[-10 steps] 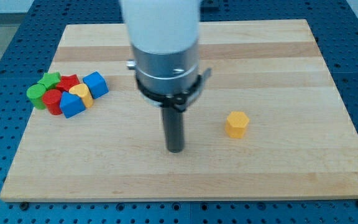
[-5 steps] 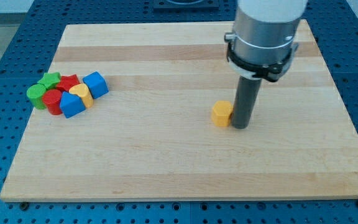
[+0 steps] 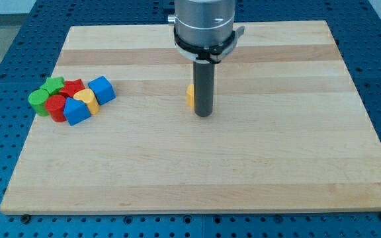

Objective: Move the yellow hexagon to the top center of the board

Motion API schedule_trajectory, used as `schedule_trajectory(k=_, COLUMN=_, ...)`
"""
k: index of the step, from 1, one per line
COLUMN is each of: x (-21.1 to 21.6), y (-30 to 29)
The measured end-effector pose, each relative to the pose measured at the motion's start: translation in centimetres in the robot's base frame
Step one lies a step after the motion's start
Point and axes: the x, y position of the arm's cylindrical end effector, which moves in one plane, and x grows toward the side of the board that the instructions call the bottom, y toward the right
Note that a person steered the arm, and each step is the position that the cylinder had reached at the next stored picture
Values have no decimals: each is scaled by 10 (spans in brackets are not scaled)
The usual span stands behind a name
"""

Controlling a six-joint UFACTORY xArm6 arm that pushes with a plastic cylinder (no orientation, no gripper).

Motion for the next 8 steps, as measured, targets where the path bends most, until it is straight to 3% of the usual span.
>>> schedule_trajectory(k=8, x=-114, y=-35)
